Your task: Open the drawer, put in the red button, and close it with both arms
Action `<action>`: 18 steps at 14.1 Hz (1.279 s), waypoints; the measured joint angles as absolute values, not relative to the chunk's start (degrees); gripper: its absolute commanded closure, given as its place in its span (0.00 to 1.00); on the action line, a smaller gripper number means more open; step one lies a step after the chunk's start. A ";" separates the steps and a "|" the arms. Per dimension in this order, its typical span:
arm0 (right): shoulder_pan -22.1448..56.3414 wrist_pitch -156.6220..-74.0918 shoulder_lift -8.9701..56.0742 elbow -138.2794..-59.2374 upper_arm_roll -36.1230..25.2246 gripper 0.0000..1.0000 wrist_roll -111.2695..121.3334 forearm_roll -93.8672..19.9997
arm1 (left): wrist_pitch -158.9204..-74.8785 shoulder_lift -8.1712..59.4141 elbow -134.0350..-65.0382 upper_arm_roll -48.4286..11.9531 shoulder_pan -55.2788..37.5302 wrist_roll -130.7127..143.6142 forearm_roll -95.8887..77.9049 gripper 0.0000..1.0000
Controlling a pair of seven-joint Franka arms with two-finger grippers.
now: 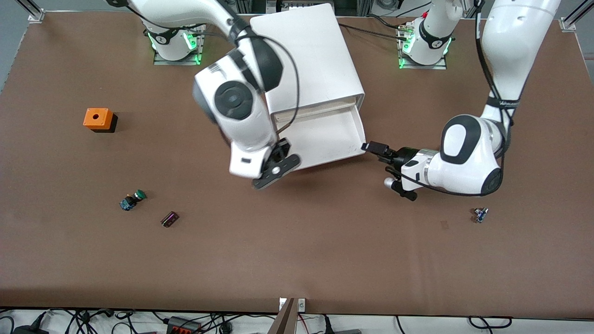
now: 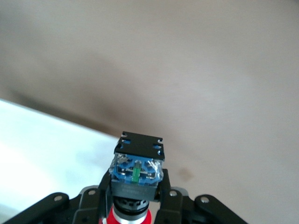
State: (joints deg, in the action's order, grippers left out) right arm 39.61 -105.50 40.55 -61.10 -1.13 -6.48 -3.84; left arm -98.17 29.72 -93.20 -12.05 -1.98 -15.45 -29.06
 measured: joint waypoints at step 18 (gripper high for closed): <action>45.87 -109.26 47.49 -61.26 3.88 0.76 -23.95 -3.85 | -93.46 34.66 -73.29 -11.79 -2.77 -8.75 10.40 0.00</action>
State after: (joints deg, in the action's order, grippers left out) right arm 45.87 -109.26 47.49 -61.26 3.88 -23.95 -3.85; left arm -93.46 34.66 -73.29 -11.79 -2.77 -8.75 10.40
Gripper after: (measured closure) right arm 0.595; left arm 0.000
